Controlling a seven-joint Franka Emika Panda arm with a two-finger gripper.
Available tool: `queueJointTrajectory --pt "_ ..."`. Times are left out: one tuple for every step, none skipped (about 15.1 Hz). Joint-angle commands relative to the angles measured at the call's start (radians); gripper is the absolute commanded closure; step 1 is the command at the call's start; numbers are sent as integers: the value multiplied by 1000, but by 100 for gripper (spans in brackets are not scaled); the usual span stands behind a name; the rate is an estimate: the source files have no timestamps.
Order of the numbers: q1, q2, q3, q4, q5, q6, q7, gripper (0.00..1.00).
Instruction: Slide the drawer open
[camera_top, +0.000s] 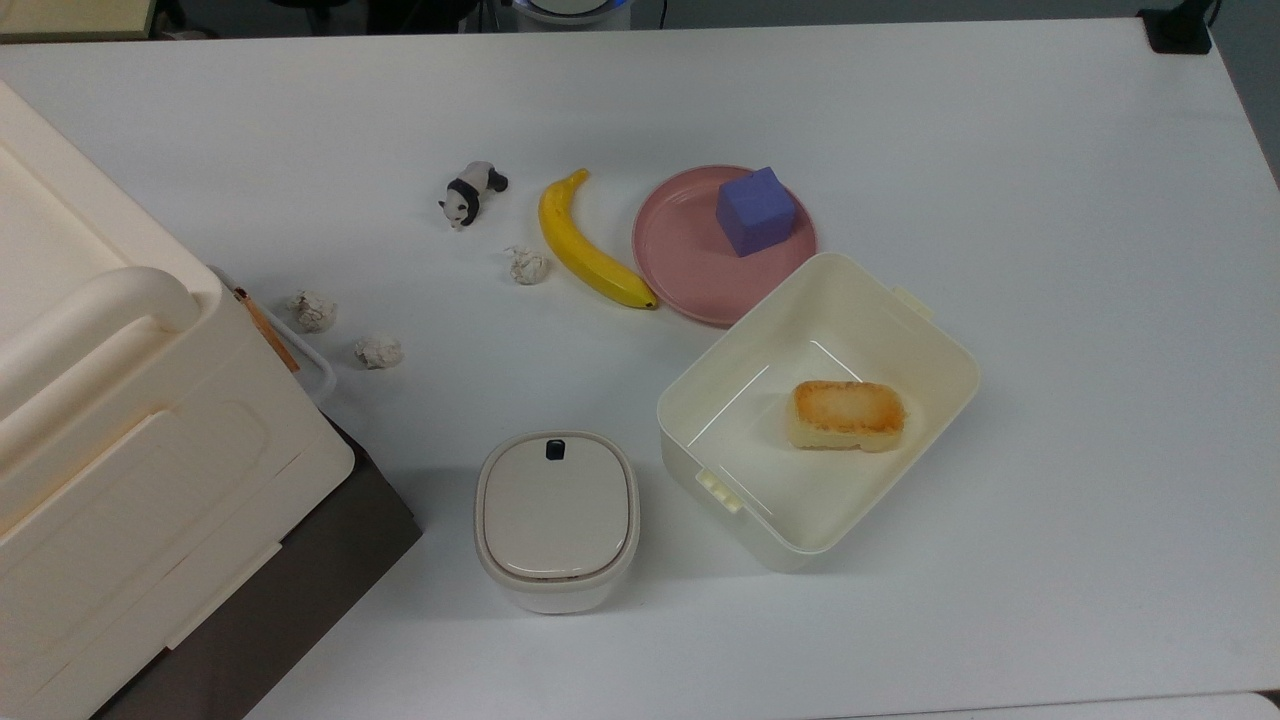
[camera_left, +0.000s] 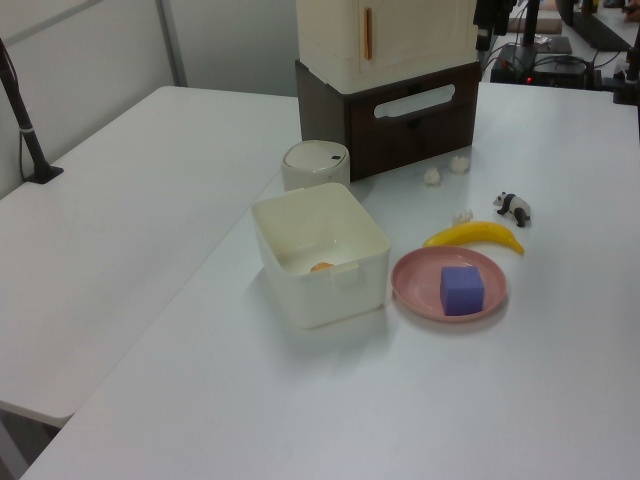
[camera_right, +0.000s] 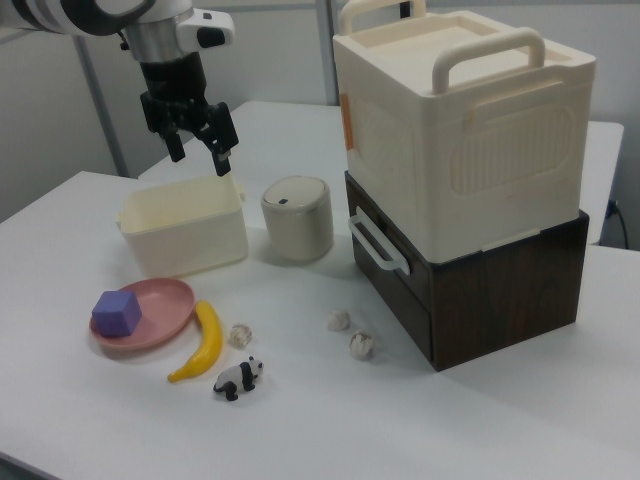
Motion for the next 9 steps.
queueJointTrajectory --pt "17 -3 -35 -7 24 16 -25 0" --pt "17 -3 -35 -7 24 16 -26 0" --pt "16 -3 -35 -8 22 16 -43 0" --pt "14 -3 -35 -8 22 14 -68 0" --pt "13 -3 -35 -8 22 14 -94 0" --pt "10 -3 -35 -8 22 14 -129 0" --pt "10 -3 -37 -8 22 14 -172 0" --pt "8 -3 -37 -8 22 11 -222 0" --pt "5 -3 -38 -10 22 11 -270 0"
